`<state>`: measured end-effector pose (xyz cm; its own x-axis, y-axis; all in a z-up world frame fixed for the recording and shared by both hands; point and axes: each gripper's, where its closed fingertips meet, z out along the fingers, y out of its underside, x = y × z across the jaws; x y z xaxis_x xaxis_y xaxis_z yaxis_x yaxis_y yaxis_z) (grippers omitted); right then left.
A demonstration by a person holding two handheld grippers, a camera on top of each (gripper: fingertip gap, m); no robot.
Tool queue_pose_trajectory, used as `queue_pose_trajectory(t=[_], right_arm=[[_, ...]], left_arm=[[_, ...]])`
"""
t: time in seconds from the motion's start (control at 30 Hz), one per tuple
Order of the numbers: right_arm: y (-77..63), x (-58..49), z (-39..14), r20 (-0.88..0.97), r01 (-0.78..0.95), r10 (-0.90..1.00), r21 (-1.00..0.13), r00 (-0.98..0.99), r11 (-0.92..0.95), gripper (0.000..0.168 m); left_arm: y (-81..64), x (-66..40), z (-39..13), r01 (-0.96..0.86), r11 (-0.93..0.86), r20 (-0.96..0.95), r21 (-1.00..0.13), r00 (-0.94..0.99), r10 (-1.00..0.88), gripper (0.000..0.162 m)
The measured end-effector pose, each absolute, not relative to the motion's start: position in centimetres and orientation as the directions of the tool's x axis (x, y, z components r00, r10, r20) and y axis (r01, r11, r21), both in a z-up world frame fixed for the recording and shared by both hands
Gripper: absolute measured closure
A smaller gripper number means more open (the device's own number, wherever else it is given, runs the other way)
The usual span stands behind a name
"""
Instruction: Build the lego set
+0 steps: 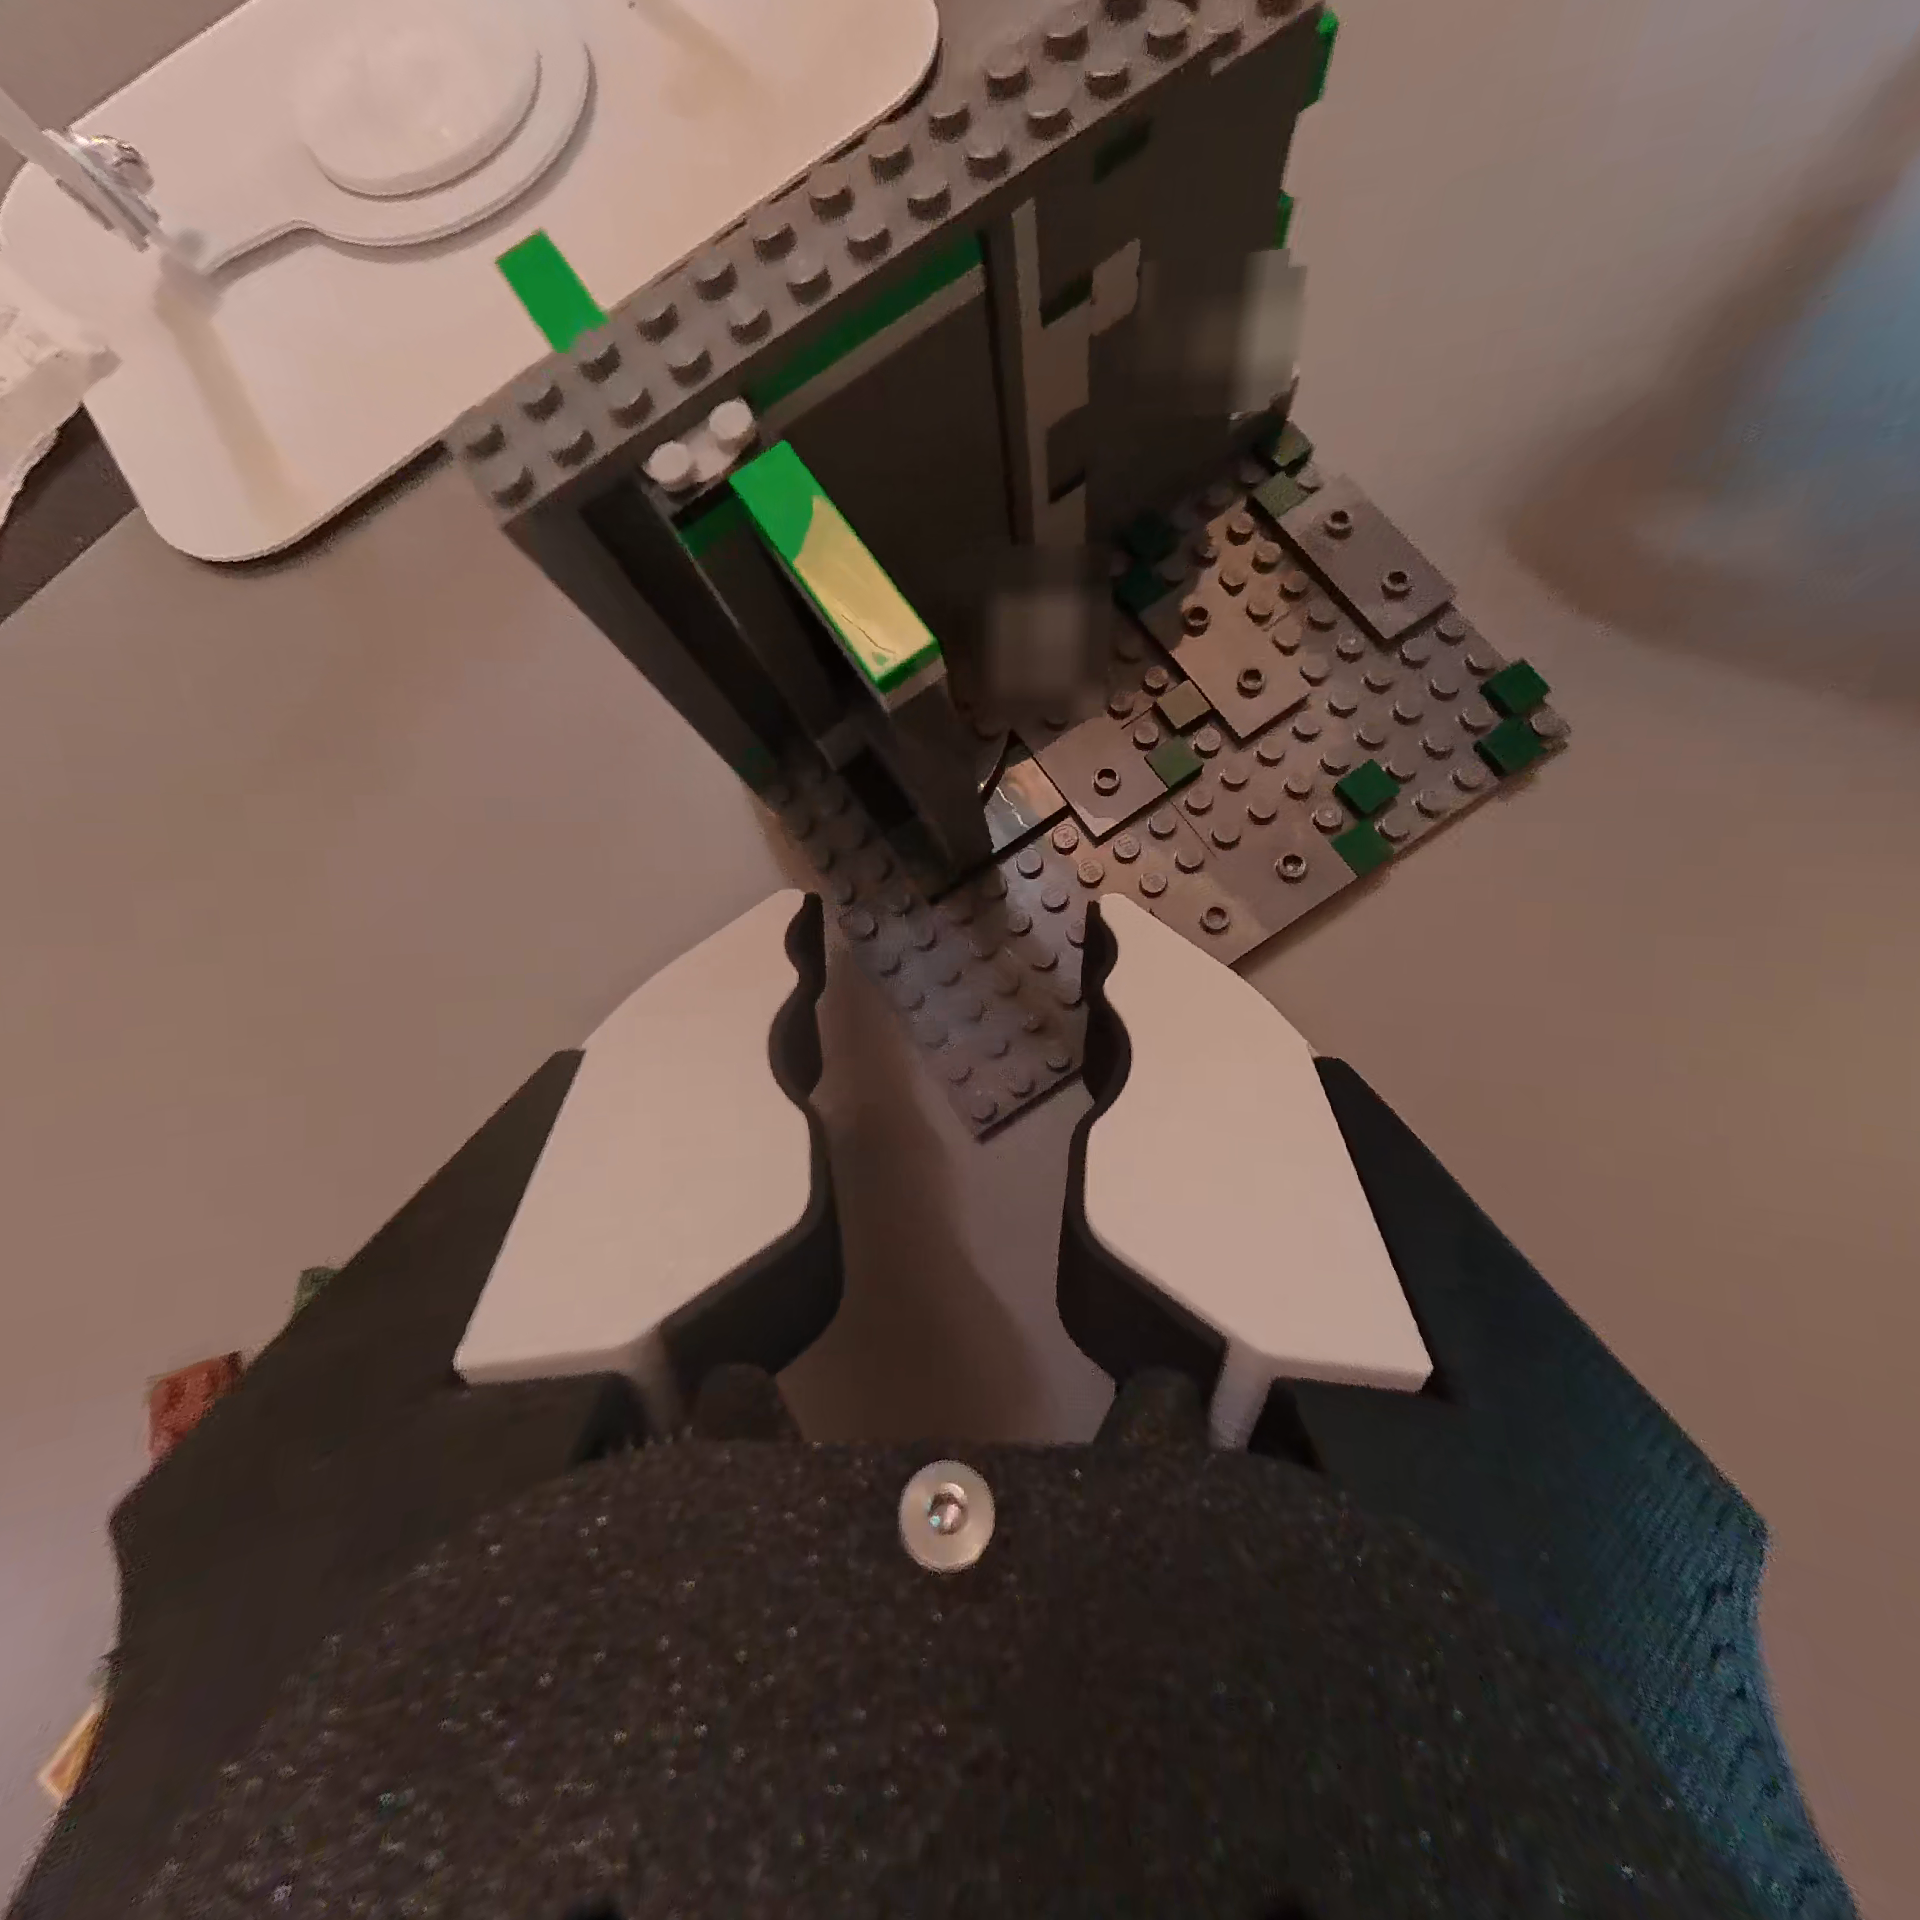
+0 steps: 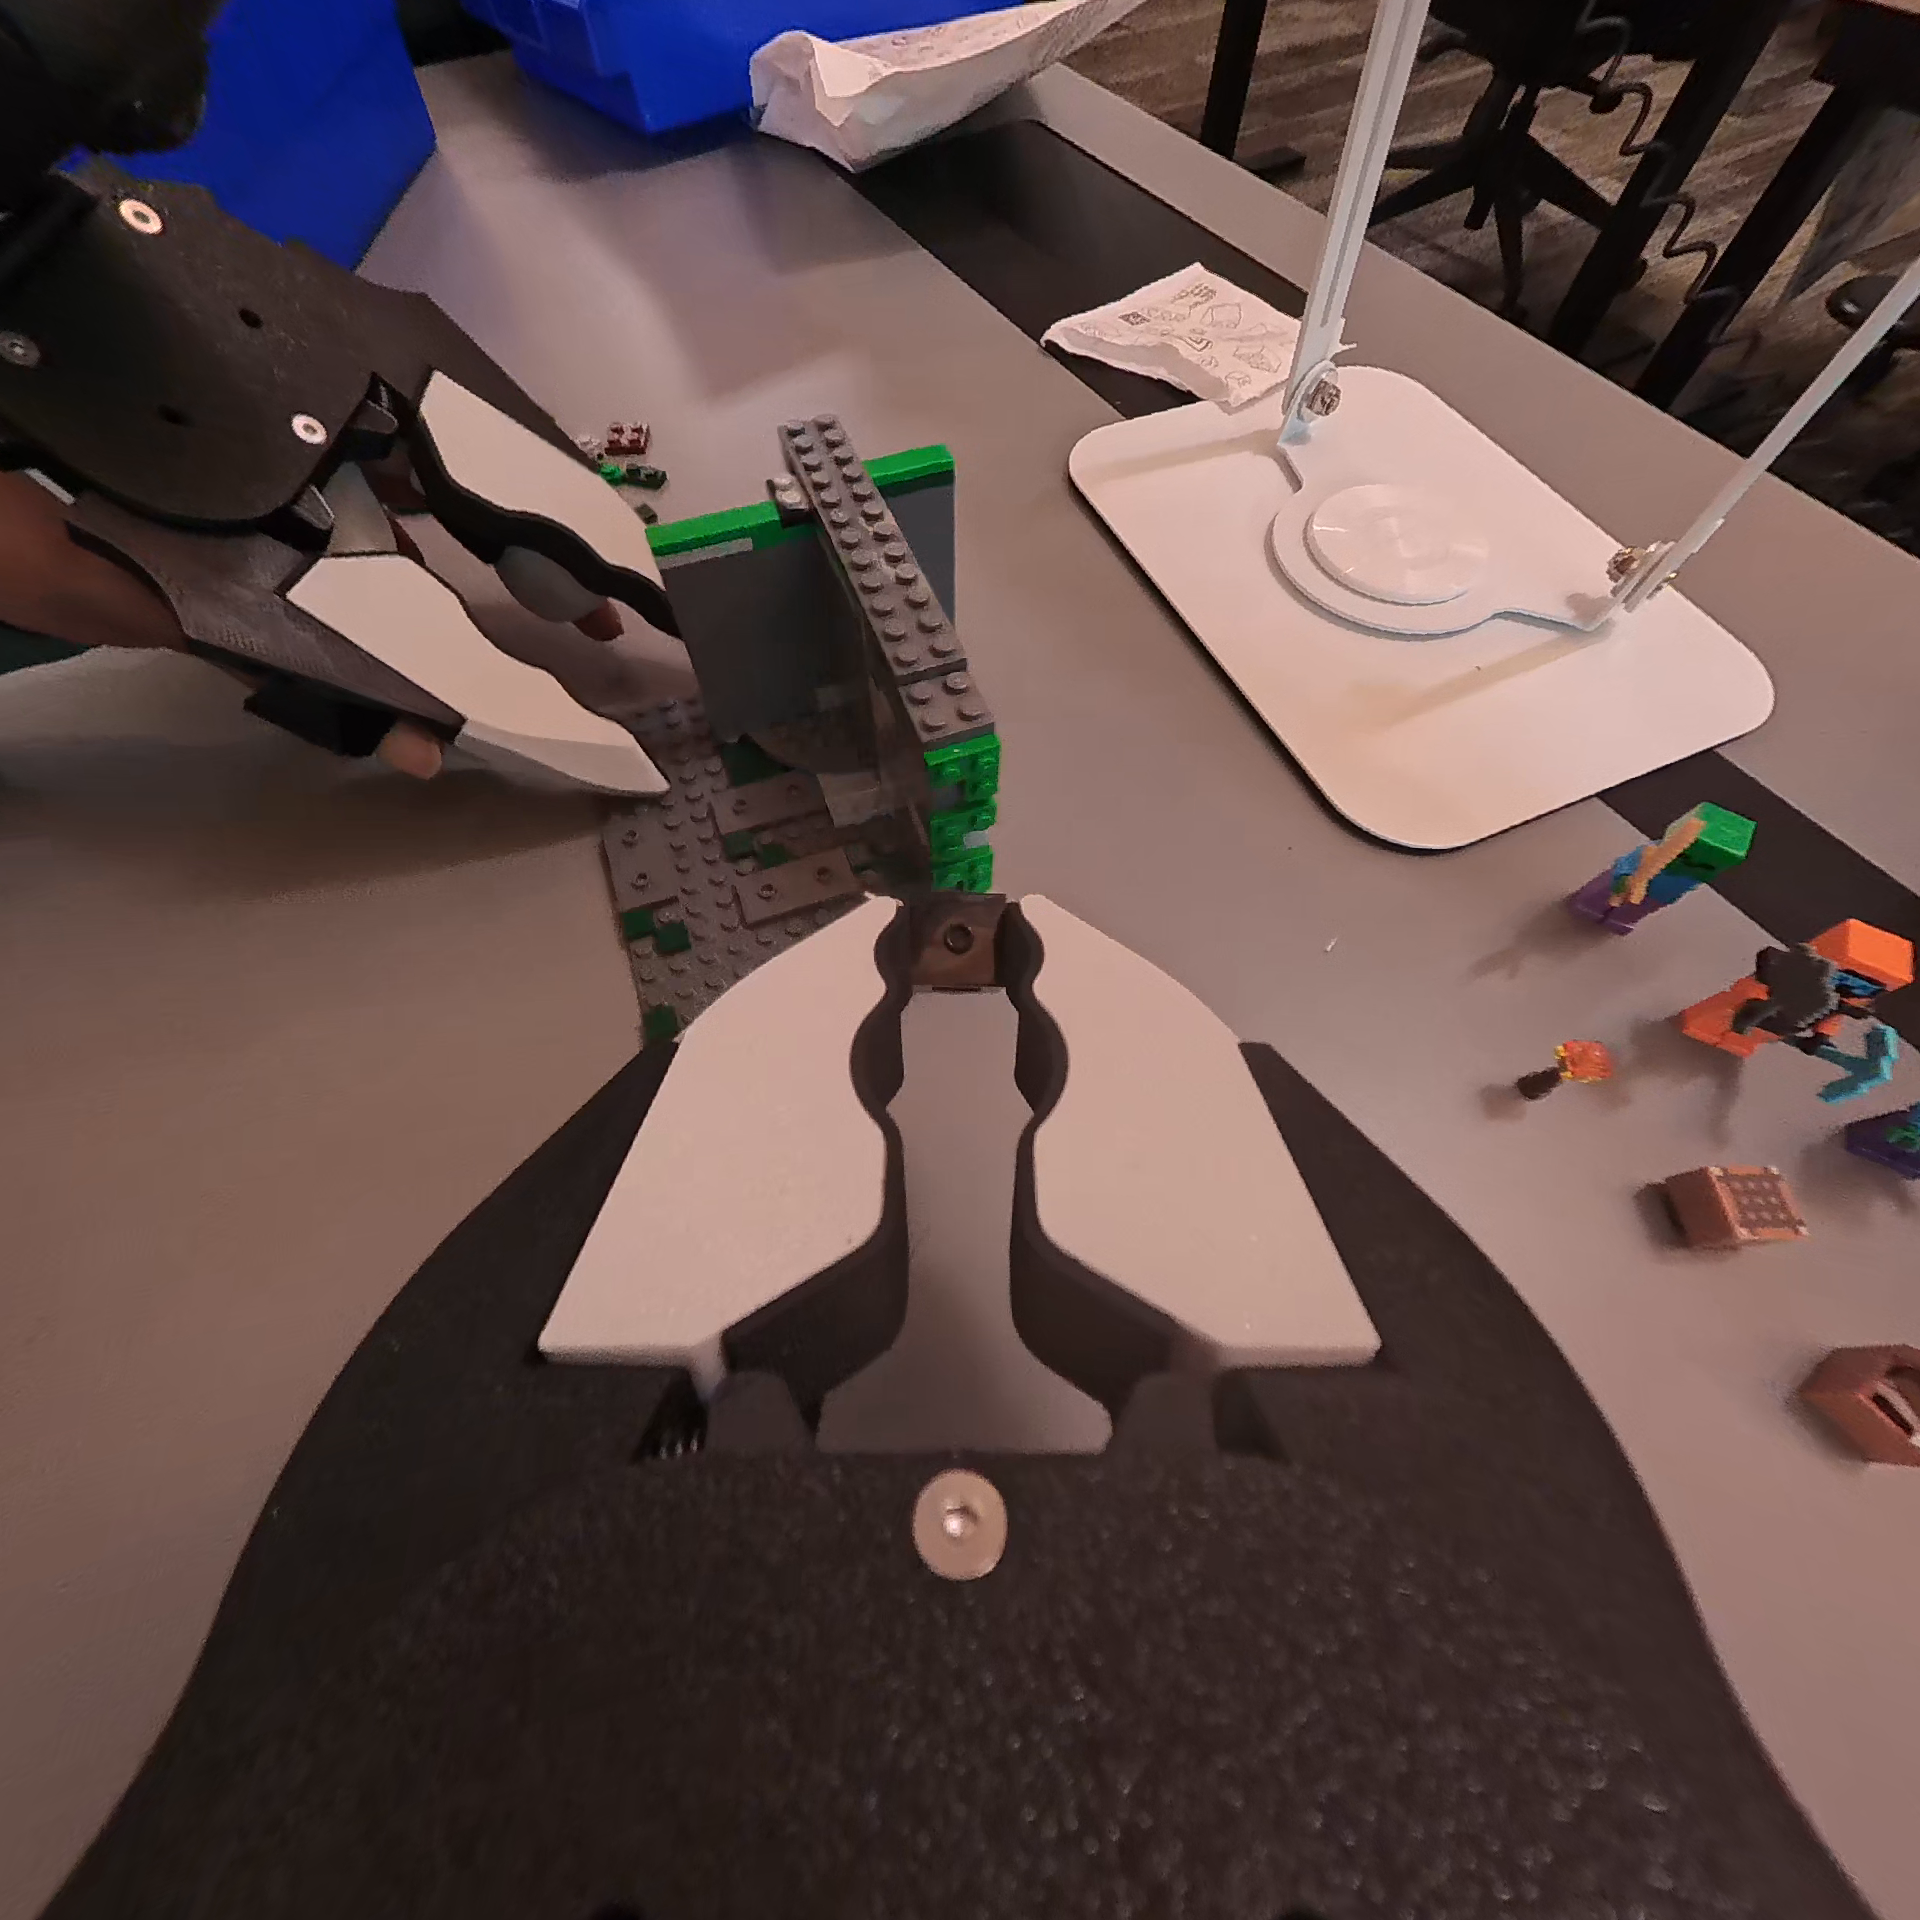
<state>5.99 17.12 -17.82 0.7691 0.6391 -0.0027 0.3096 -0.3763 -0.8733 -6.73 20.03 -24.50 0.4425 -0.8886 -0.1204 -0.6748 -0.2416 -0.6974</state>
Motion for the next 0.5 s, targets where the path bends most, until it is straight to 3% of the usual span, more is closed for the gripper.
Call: queue_pose_trajectory(t=[0.5], right_arm=[[16.8, 4.8, -18.6, -0.002, 0.340, 0.669, -0.860, 0.743, -0.380, 0.152]], left_arm=[[23.1, -9.4, -24.2, -0.676, -0.216, -0.190, -0.704, 0.473, -0.861, 0.117]])
